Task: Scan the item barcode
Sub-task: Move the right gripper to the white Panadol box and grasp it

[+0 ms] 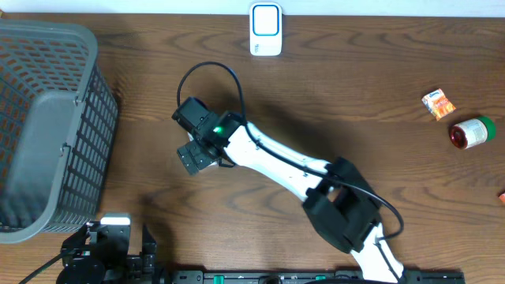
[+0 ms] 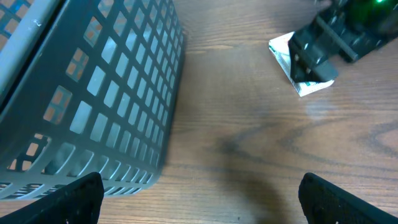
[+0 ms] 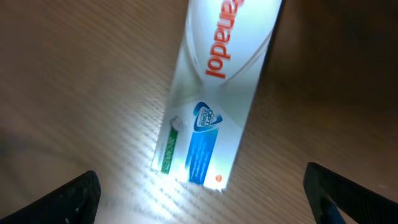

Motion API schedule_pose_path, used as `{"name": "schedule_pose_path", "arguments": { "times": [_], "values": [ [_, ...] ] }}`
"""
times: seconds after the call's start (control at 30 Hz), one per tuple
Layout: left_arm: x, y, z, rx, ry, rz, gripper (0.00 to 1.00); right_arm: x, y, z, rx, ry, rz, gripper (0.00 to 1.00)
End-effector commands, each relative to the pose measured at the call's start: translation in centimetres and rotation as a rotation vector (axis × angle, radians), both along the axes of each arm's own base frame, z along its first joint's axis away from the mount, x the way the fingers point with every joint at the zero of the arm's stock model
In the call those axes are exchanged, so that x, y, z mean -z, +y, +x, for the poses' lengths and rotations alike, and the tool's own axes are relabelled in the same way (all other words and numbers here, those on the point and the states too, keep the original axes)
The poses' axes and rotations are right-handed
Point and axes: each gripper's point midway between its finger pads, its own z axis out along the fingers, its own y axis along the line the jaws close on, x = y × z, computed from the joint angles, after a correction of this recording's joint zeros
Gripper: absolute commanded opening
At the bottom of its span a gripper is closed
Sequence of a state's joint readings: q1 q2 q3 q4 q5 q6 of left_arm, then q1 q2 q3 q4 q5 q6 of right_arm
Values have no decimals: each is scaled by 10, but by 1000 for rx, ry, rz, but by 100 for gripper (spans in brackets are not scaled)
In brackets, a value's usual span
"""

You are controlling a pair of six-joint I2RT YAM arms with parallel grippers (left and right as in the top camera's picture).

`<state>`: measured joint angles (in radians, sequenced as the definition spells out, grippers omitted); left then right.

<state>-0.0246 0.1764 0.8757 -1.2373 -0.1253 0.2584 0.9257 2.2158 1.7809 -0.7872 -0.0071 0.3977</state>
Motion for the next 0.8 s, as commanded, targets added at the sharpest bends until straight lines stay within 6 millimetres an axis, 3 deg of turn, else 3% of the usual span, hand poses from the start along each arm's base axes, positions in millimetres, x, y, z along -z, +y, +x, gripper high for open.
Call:
{"name": "schedule_pose_path", "arguments": {
  "times": [0.0,0.3,0.33,0.37,0.57,0.63,0.73,0.77],
  "values": [
    [-2,-2,-1,9,-8,-5,99,19,1,2,114,-2,-28,99],
    [-2,-2,-1,9,-7,-5,99,69,0,-3,176,36,-83,99],
    [-2,-1,-1,9,-8,-5,99,75,-2,-4,176,43,-96,96],
    [-2,-1,-1,9,-8,-5,99,80,-5,-5,178,46,-111,86],
    [-2,-2,-1,9,-8,-5,99,81,-24,-9,170,46,-197,39],
    [-2,-2,-1,9,-8,-5,99,82,-36,-15,154,65,-248,35],
    [-2,-1,-1,9,-8,-5,99,80,-69,-20,62,55,-411,38],
    [-2,-1,-1,9,-7,-5,99,76,-89,-19,24,29,-515,38]
  ]
}}
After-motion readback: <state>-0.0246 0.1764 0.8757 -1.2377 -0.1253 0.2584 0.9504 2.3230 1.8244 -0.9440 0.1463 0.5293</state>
